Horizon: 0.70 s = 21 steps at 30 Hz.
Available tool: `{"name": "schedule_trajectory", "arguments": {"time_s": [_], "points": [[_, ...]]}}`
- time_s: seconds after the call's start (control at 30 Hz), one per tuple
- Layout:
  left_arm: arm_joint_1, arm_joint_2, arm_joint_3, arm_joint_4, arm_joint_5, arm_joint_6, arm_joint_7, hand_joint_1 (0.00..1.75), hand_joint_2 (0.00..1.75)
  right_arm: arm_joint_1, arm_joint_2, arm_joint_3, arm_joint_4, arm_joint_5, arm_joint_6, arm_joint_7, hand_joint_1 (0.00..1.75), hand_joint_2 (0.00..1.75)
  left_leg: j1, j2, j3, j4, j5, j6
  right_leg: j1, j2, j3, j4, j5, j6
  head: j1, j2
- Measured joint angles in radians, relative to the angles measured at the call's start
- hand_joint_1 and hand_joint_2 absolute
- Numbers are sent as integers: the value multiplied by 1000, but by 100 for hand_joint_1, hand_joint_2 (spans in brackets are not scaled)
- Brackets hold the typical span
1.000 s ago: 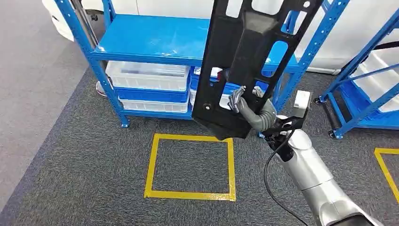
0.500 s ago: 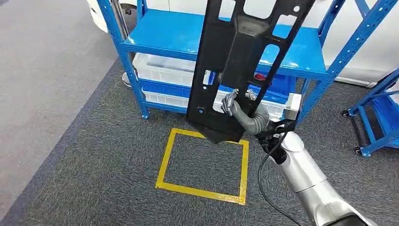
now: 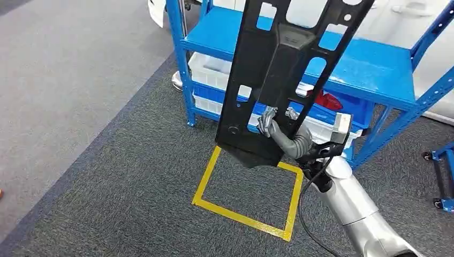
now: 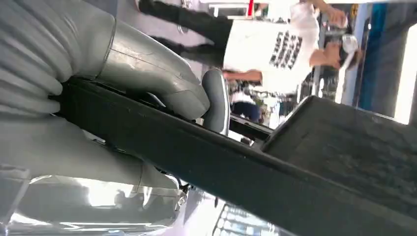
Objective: Take the parts from the cabinet and place them on the table.
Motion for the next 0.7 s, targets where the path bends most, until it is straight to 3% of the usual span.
{"name": "schedule_trajectory", "arguments": {"time_s": [0.03, 0.07, 0.13, 0.17, 0.2, 0.27, 0.3, 0.33, 0.4, 0.47, 0.5, 0.53, 0.57, 0.63, 0.67, 0.7], "points": [[-3, 0, -3, 0, -2, 0, 0, 0, 175, 5, -6, -4, -4, 0, -2, -1, 175, 175, 1, -9, -3, 0, 3, 5, -2, 42, -20, 44, -36, 2, 0, 0], [-6, 0, -7, 0, -5, -2, 1, 0, 175, 12, -17, -10, -7, 0, -3, -3, 175, 175, 1, -19, -5, 0, 6, 9, -2, 64, -55, 124, -80, 4, 0, 0], [-8, -1, -11, 0, -8, -6, 1, 0, 175, 31, -28, -17, -10, 0, -10, -3, 175, 175, -2, -43, -10, 1, 8, 11, -1, 74, -127, 279, -139, 6, 0, 0], [-7, -1, -13, 0, -10, -8, 2, 0, 175, 43, -31, -21, -10, 0, -12, -4, 175, 175, -3, -56, -11, 3, 9, 11, -1, 74, -143, 309, -136, 5, 0, 0], [-7, -1, -14, 0, -12, -9, 3, 0, 175, 52, -32, -24, -13, 0, -16, -4, 175, 175, -3, -69, -12, 5, 10, 11, -1, 75, -132, 284, -110, 3, 0, 0], [-9, -3, -16, 0, -16, -10, 5, 0, 175, 60, -35, -31, -24, 1, -20, -4, 175, 175, -3, -94, -13, 11, 11, 8, -2, 88, -51, 118, -17, -5, 0, 0], [-10, -4, -16, 0, -17, -10, 6, 0, 175, 60, -37, -35, -29, 2, -22, -4, 175, 175, -2, -104, -15, 13, 11, 6, -5, 128, -9, 32, 18, -8, 0, 0], [-14, -6, -18, 0, -18, -10, 8, 0, 175, 62, -39, -39, -32, 2, -24, -5, 175, 175, -8, -114, -22, 18, 13, 0, -7, 172, 4, 0, 6, -11, 0, 0], [-15, -7, -20, 0, -18, -10, 11, 0, 175, 69, -44, -46, -42, 4, -26, -5, 175, 175, -2, -135, -32, 16, 19, -11, -4, 150, 0, -4, 9, -10, 0, 0], [-11, -7, -20, 0, -19, -10, 14, 0, 175, 71, -43, -47, -48, 5, -26, -5, 175, 175, -4, -161, -37, 9, 27, -27, -8, 124, 3, -15, 16, -23, 0, 0], [-11, -7, -21, 0, -19, -10, 14, 0, 175, 71, -44, -48, -52, 5, -26, -5, 175, 175, -5, -126, -41, 21, 16, -26, -11, 108, 6, -24, 23, -28, 0, 0], [-12, -7, -21, 0, -19, -10, 15, 0, 175, 73, -44, -52, -54, 4, -26, -6, 175, 175, -10, -74, -56, 55, -15, -30, -10, 100, 7, -28, 26, -34, -1, 0], [-16, -7, -23, 0, -21, -10, 14, 0, 175, 76, -45, -55, -56, 4, -26, -6, 175, 175, -7, -46, -87, 126, -59, -35, -7, 84, 6, -28, 26, -36, 0, 0], [-19, -7, -26, 0, -22, -11, 14, 0, 175, 84, -50, -61, -56, 3, -27, -8, 175, 175, 0, -30, -155, 285, -129, -41, -3, 54, 4, -27, 25, -38, -1, 0], [-19, -8, -28, 0, -22, -11, 14, 0, 175, 91, -51, -64, -56, 3, -27, -7, 175, 175, 3, -28, -170, 325, -137, -44, -2, 40, 3, -27, 25, -38, -1, 0], [-18, -7, -30, 0, -22, -11, 14, 0, 175, 97, -51, -65, -56, 3, -27, -8, 175, 175, 5, -26, -159, 310, -120, -46, -1, 27, 3, -27, 25, -37, 0, 0]]}}
